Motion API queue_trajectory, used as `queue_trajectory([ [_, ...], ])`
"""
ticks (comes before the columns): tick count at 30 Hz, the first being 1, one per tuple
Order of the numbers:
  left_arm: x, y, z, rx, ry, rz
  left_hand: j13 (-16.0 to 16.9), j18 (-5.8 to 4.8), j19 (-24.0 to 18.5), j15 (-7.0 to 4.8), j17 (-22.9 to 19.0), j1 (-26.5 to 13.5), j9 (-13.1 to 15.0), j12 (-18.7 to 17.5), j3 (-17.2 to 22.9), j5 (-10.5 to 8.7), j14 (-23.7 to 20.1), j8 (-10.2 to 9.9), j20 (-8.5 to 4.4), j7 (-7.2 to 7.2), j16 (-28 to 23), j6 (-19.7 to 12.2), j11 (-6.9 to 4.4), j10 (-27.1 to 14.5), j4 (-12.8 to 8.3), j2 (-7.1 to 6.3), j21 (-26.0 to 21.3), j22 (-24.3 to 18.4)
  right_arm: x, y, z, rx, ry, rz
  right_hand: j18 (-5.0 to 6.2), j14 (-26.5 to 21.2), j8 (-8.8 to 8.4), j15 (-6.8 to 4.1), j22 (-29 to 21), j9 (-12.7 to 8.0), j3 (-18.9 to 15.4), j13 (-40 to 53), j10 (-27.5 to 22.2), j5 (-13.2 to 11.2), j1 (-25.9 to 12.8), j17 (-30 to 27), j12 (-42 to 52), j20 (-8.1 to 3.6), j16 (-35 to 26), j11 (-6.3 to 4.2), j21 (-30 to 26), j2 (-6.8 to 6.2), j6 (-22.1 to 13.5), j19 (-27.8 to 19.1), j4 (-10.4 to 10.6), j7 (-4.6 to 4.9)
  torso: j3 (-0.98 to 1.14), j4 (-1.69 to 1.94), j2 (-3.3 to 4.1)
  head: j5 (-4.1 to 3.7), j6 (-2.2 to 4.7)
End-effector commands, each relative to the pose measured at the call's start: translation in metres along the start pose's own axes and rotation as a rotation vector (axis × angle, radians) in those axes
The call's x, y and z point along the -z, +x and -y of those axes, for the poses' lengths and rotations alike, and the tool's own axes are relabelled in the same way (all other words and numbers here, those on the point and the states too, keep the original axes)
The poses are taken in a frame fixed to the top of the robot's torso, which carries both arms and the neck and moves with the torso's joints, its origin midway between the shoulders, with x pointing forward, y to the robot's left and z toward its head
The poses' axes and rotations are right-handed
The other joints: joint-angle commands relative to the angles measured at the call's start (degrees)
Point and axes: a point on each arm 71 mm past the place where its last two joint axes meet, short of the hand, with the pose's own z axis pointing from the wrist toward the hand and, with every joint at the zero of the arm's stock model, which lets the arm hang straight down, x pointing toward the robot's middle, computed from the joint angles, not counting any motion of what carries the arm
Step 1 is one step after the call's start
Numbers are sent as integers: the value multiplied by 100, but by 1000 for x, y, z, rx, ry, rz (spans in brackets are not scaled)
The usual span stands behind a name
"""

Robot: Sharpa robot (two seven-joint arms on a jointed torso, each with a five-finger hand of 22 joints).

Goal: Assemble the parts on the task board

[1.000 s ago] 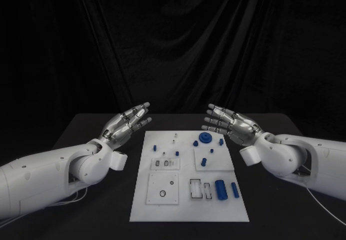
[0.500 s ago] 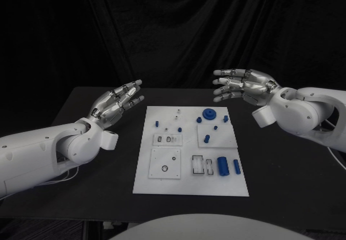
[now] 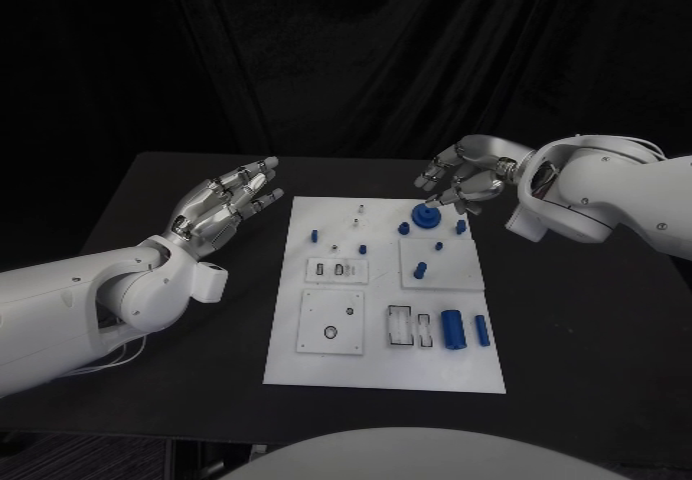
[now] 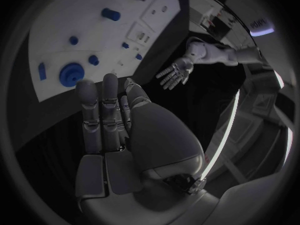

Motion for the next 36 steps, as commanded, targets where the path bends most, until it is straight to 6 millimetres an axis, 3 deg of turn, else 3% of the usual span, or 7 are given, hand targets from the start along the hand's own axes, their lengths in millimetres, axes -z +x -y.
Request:
queue_trajectory([
  [1, 1, 4, 13, 0, 134, -13, -2, 62, -7, 34, 8, 60, 4, 35, 36, 24, 4, 40, 50, -3, 30, 55, 46, -2, -13, -19, -24, -3, -1, -4, -4, 446, 24, 58, -155, 103, -132, -35, 925, 17, 143, -7, 303, -13, -34, 207, -207, -31, 340, -39, 659, -96, 192, 327, 95, -75, -63, 89, 163, -72, 45],
  [8, 3, 8, 18, 6, 146, -19, 6, 64, -22, 9, 2, 69, 13, 82, 47, 63, -12, 68, 41, 5, 21, 124, 71, 25, -17, -28, -34, -8, -4, -2, -12, 600, -6, 80, -335, 557, -455, -62, 2146, 47, 441, 9, 771, -98, -176, 1569, -655, -45, 1213, -73, 1426, -385, 414, 755, 347, -130, -129, 141, 314, -141, 123],
  [11, 4, 10, 20, 11, 149, -23, 6, 64, -26, 11, 2, 72, 15, 86, 53, 74, -14, 73, 39, 12, 19, 137, 81, 26, -18, -25, -36, -9, -5, 1, -13, 648, -14, 86, -390, 719, -528, -67, 2466, 63, 494, 16, 867, -169, -256, 1985, -738, -42, 1460, -75, 1612, -473, 455, 912, 424, -121, -173, 209, 416, -247, 210],
  [16, 5, 11, 21, 14, 151, -26, 6, 62, -50, 19, 0, 77, 16, 92, 62, 82, -19, 78, 38, 21, 16, 151, 94, 27, -21, -23, -52, -17, -6, 6, -15, 682, -28, 84, -442, 870, -563, -91, 2752, 87, 549, 22, 945, -207, -295, 2331, -793, -57, 1645, -104, 1771, -534, 529, 1074, 469, -104, -200, 246, 495, -316, 294],
  [18, 5, 12, 21, 15, 151, -28, 6, 62, -50, 19, 0, 77, 16, 92, 62, 82, -19, 78, 38, 21, 16, 151, 94, 27, -21, -23, -52, -17, -6, 8, -15, 689, -31, 79, -450, 892, -573, -94, 2791, 89, 559, 22, 959, -209, -301, 2379, -802, -60, 1671, -105, 1793, -543, 535, 1097, 477, -99, -223, 333, 633, -451, 439],
  [28, 5, 12, 21, 18, 143, -32, 4, 60, -53, 35, -1, 84, 14, 91, 76, 90, -22, 78, 43, 31, 14, 147, 115, 20, -25, -17, -53, -17, -4, 19, -13, 691, -46, 51, -514, 1221, -839, -129, 3140, 88, 705, 11, 1339, -268, -435, 2773, -1071, -99, 1817, -108, 1981, -677, 567, 1335, 619, -69, -249, 315, 694, -444, 495],
  [36, 5, 12, 21, 23, 138, -37, 1, 59, -51, 60, 0, 93, 11, 85, 92, 95, -18, 76, 55, 39, 17, 142, 127, 9, -32, -12, -52, -16, -2, 22, -9, 690, -38, 30, -508, 1229, -899, -131, 3124, 94, 791, 7, 1481, -168, -431, 2737, -1206, -100, 1765, -112, 1965, -694, 625, 1321, 645, -86, -254, 310, 677, -456, 446],
])
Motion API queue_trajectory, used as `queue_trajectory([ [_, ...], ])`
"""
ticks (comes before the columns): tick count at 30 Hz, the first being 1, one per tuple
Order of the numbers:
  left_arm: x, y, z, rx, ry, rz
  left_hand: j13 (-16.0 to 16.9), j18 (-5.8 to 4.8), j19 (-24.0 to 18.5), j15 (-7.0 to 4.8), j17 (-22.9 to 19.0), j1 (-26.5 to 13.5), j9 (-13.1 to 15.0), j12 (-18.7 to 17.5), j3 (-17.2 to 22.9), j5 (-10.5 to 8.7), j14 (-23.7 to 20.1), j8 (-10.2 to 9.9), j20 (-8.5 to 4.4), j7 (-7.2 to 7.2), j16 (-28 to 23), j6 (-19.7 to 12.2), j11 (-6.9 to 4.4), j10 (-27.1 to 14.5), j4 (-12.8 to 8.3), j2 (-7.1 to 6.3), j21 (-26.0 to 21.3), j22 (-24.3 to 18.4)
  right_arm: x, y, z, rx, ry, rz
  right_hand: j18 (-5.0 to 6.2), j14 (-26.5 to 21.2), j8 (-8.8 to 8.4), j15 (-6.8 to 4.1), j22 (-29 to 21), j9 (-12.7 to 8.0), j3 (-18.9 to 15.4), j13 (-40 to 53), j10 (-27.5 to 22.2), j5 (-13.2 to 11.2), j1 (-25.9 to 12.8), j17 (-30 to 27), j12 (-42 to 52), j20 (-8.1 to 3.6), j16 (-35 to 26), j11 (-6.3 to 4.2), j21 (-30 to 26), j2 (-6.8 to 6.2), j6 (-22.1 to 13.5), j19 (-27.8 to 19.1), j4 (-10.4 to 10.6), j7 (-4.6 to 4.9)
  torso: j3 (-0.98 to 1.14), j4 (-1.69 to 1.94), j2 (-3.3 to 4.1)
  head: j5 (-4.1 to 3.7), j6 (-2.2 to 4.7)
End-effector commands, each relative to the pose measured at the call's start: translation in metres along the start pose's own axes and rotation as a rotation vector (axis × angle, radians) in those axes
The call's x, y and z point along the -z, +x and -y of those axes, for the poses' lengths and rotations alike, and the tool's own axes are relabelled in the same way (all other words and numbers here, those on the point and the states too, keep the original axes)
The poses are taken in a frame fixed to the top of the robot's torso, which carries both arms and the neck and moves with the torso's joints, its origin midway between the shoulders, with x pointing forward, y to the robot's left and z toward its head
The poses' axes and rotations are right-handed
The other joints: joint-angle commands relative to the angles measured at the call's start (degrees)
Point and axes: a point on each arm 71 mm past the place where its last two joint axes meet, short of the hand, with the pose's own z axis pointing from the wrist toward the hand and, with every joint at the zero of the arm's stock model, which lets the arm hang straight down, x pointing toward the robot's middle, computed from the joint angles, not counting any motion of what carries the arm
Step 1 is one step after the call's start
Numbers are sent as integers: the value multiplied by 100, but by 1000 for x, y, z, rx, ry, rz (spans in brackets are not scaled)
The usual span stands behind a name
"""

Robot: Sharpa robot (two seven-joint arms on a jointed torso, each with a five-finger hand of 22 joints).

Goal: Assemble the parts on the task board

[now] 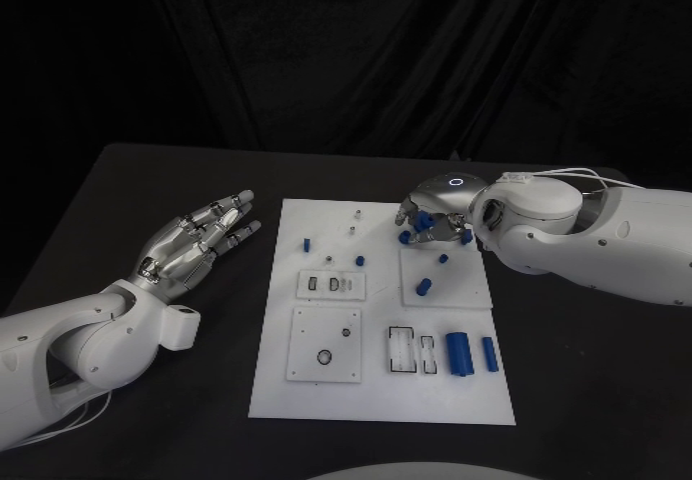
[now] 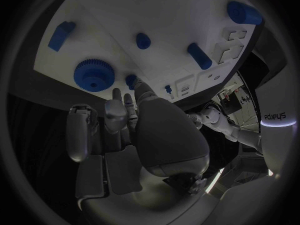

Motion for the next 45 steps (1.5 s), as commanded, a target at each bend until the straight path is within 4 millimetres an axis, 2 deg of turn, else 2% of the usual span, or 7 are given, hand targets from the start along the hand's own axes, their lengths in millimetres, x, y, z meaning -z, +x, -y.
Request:
queue_trajectory([
  [1, -1, 1, 10, 5, 121, -14, 3, 60, -10, 39, 1, 50, 6, 20, 29, 25, 4, 25, 14, 6, 21, 33, 47, 8, -1, -13, -21, -6, 0, 3, 0, 19, 5, -14, -109, 51, -41, -4, 306, 7, 61, -8, 68, 63, 13, -1, -59, 9, -23, -8, 2, -55, 59, 30, 6, -4, -4, 6, -6, -2, -20],
  [13, -3, 1, 8, 11, 114, -23, 1, 63, 8, 102, 7, 63, 4, 23, 65, 29, 26, 25, 51, 20, 34, 35, 69, -7, -13, 3, -10, 0, 0, 9, 1, 13, 0, -16, -112, 76, -52, -7, 349, 130, 542, -6, 496, 609, 99, 44, -418, 10, -74, -22, -9, -176, 556, 33, 127, -19, -12, 9, -2, 6, -45],
  [26, -4, 1, 7, 17, 109, -30, 1, 64, 16, 125, 10, 71, 3, 26, 85, 31, 35, 26, 71, 26, 40, 36, 83, -12, -22, 10, -5, 3, -4, 13, -1, -6, -50, 56, -123, 119, -101, 28, 424, 219, 942, 1, 904, 613, 103, 163, -569, 35, -41, -71, 12, -289, 762, 70, 263, -17, -14, 8, -7, -10, -39],
  [35, -5, 0, 5, 19, 102, -34, 3, 66, 33, 157, 14, 83, 4, 42, 116, 39, 50, 31, 99, 34, 49, 48, 100, -9, -35, 21, 5, 8, -5, 23, -3, -17, -61, 51, -136, 175, -47, 6, 493, 336, 1163, 1, 1323, 466, 69, 314, -643, 20, 20, -154, 36, -350, 1033, 109, 330, 50, -12, 11, -13, -16, -54],
  [38, -5, 0, 4, 19, 100, -34, 3, 66, 39, 169, 15, 94, 4, 44, 135, 44, 55, 30, 111, 38, 53, 46, 108, -11, -47, 27, 8, 10, -5, 25, -3, -19, -57, 53, -135, 179, 86, 2, 496, 453, 1212, 0, 1423, 428, 40, 334, -714, 17, 19, -165, 30, -346, 1316, 107, 335, 79, -19, 13, -16, -14, -55],
  [41, -5, -1, 4, 18, 97, -34, 3, 66, 39, 169, 15, 94, 4, 44, 135, 44, 55, 30, 111, 38, 53, 46, 108, -11, -47, 27, 8, 10, -5, 25, -3, -21, -55, 63, -138, 190, 252, 4, 509, 606, 1225, 2, 1532, 437, 15, 365, -766, 17, 27, -174, 31, -327, 1598, 112, 309, 43, -18, 5, -14, 1, -49],
  [45, -5, -2, 3, 17, 93, -32, 2, 66, 42, 178, 15, 106, 2, 45, 158, 49, 57, 28, 122, 42, 54, 41, 111, -15, -59, 37, 10, 11, -5, 24, -2, -25, -50, 79, -140, 203, 301, -8, 529, 692, 1230, 2, 1611, 456, -2, 398, -803, 8, 38, -192, 38, -320, 1659, 125, 290, 25, -16, 1, -13, 17, -36],
])
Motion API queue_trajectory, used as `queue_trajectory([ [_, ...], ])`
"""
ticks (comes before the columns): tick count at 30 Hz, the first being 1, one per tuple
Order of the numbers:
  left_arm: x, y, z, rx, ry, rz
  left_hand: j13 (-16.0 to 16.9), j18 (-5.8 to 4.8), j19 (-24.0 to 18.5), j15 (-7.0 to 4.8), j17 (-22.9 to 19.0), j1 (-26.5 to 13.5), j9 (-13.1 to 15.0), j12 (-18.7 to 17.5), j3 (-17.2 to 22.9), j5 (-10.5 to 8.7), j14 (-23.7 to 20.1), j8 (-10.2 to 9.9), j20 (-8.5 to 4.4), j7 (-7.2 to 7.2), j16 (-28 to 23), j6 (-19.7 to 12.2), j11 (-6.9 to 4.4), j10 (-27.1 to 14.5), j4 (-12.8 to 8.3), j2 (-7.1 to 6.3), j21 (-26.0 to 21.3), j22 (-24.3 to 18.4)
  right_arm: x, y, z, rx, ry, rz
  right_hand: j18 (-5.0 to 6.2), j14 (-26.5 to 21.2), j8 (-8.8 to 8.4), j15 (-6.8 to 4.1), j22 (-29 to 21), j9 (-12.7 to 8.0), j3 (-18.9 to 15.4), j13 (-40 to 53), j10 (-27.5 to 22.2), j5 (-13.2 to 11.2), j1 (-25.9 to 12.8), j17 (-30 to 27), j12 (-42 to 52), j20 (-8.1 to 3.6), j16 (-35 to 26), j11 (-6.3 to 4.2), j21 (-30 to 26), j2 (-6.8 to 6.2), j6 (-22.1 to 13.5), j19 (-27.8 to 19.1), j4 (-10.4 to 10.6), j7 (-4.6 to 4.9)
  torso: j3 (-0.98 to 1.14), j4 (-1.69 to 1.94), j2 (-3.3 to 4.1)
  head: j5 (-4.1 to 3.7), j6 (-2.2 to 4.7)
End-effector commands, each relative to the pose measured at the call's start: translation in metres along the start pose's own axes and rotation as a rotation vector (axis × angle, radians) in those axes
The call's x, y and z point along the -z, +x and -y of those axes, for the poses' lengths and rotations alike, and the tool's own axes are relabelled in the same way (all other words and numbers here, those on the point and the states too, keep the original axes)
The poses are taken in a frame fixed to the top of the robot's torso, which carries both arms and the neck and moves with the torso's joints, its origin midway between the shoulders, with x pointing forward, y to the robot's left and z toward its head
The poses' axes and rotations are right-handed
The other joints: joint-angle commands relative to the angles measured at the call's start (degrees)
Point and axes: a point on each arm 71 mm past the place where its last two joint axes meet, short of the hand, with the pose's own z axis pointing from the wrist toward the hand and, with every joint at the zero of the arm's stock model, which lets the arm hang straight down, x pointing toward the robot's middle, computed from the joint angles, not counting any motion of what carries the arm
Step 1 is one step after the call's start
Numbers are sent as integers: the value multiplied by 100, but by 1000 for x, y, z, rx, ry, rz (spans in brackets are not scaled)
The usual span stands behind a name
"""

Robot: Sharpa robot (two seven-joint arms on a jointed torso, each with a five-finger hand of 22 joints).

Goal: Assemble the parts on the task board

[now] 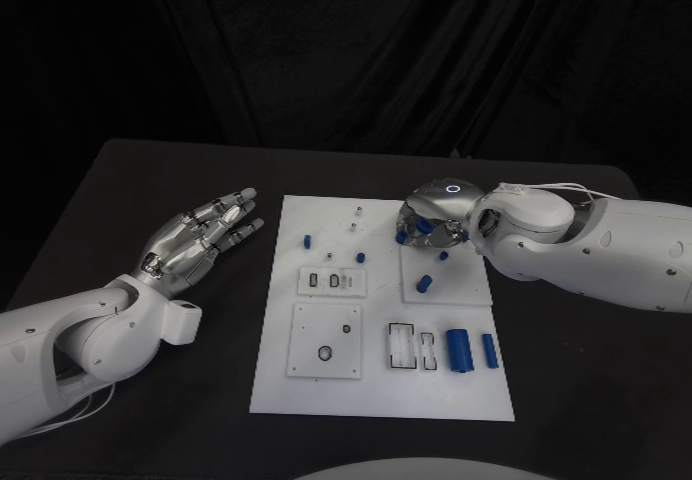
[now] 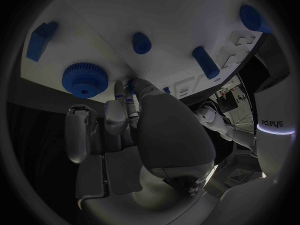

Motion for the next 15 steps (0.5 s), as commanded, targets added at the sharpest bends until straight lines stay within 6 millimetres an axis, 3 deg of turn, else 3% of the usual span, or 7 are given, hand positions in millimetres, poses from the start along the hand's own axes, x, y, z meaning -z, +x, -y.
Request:
queue_trajectory([
  [1, -1, 1, 7, 8, 98, -15, 4, 66, -2, 35, 6, 58, 4, 23, 47, 26, -6, 29, 39, 21, 33, 21, 51, 7, -11, -11, 10, 9, 2, 4, -1, 0, -6, 16, -55, 49, 156, -8, 539, 332, 14, 5, 63, 35, -41, 23, -48, -16, 43, -14, 41, 42, 211, 27, -10, -175, -1, -7, -1, 19, 17],
  [7, 1, 0, 7, 5, 94, -10, 4, 66, -2, 35, 6, 58, 4, 23, 47, 26, -6, 29, 39, 21, 33, 21, 51, 7, -11, -11, 10, 9, 4, 0, -1, -4, -1, 44, -58, 67, 186, -5, 554, 402, 2, 5, 122, 35, -80, 71, -80, -19, 62, -17, 46, 35, 233, 36, -9, -188, 0, 3, 0, 46, 43],
  [15, 1, -1, 7, 2, 90, -6, 2, 65, 1, 44, 6, 68, -1, 18, 65, 28, -6, 19, 47, 20, 33, -10, 52, -1, -22, -7, 12, 10, -3, -21, -6, 12, -11, 101, -58, 87, 202, -7, 555, 463, 4, 2, 168, 70, -98, 111, -120, -22, 80, -22, 43, 27, 234, 37, -15, -198, 0, 3, -3, 73, 50],
])
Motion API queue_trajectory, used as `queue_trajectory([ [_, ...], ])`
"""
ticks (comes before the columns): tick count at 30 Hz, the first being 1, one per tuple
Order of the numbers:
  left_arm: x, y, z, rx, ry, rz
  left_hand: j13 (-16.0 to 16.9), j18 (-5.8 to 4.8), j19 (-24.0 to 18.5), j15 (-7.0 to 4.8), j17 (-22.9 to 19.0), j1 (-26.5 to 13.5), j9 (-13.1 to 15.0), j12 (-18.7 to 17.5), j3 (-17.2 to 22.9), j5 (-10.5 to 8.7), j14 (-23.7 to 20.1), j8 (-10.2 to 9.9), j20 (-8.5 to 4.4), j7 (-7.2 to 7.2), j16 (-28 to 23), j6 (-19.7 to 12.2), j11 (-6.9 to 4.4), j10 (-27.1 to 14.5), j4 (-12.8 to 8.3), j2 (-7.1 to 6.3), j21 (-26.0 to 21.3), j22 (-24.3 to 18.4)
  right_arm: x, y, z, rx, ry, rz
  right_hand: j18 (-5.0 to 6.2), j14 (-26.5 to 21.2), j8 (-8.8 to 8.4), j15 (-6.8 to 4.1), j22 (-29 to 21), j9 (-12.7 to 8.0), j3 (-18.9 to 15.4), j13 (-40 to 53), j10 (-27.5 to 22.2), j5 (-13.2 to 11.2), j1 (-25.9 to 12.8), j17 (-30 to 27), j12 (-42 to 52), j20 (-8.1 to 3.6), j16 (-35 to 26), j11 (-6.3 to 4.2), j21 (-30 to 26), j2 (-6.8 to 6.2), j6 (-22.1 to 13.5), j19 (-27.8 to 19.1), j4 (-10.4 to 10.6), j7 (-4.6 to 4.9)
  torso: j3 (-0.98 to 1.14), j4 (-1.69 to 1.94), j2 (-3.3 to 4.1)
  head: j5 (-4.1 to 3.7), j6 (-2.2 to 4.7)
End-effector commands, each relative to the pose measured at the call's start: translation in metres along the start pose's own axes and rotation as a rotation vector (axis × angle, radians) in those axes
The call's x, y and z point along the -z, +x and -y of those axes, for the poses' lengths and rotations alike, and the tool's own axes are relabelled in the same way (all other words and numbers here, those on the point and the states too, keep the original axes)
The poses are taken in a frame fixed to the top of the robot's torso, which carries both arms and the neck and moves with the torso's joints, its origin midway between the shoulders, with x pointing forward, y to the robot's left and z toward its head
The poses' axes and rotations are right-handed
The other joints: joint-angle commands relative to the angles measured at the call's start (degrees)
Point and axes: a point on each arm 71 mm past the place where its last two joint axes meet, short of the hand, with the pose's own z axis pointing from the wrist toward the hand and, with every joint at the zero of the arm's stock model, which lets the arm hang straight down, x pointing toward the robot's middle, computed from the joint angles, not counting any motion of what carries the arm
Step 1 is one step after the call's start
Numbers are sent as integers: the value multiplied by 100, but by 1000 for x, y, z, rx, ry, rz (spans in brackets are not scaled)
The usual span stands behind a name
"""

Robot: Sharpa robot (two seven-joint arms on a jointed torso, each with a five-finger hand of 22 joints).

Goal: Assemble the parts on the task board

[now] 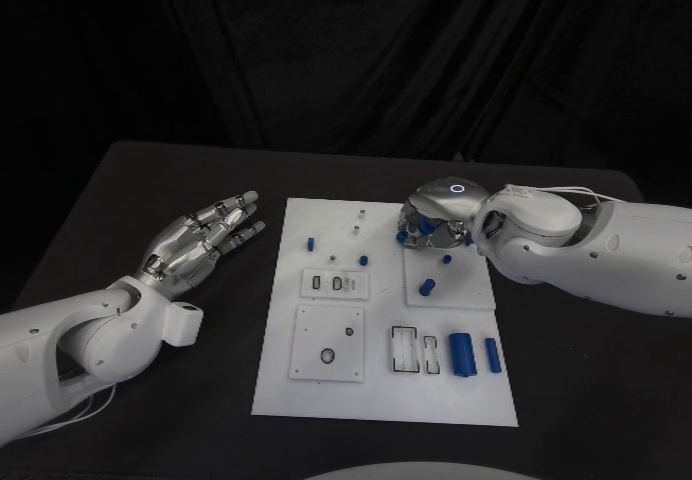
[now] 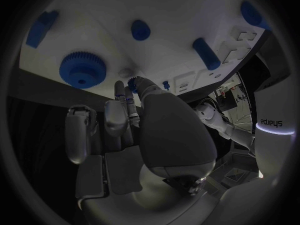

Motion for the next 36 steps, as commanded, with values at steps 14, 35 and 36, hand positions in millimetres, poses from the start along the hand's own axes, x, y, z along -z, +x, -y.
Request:
queue_trajectory([
  [14, -4, 6, 5, 13, 89, -24, 2, 65, 3, 49, 7, 70, -1, 19, 40, 28, -4, 17, 49, 13, 34, -11, 50, -4, 4, -10, 13, 10, -43, -21, -7, -2, 4, 67, -62, 85, -20, 3, 576, 540, 21, -2, 80, 105, -10, 76, -129, -25, 65, 10, 24, 35, 167, 52, -17, -176, -3, 5, 0, -29, 29],
  [35, -5, 8, 4, 16, 84, -29, 2, 65, 1, 56, 6, 70, -2, 18, 49, 26, -4, 16, 55, 13, 34, -15, 51, -9, -1, -15, 12, 9, -68, -22, -13, 0, 37, 60, -63, 103, -72, 21, 580, 595, 37, -2, 93, 121, -92, 130, -226, -11, 83, 29, 20, 29, 87, 56, 15, -108, -4, 0, -4, -83, 49],
  [36, -5, 8, 4, 17, 83, -29, 2, 65, 1, 56, 6, 70, -2, 18, 49, 26, -4, 16, 55, 13, 34, -15, 51, -9, -1, -15, 12, 9, -69, -22, -14, 1, 35, 57, -63, 104, -77, 22, 581, 599, 38, -1, 94, 117, -101, 133, -233, -10, 84, 31, 20, 30, 81, 56, 20, -106, -6, -1, -4, -83, 51],
])
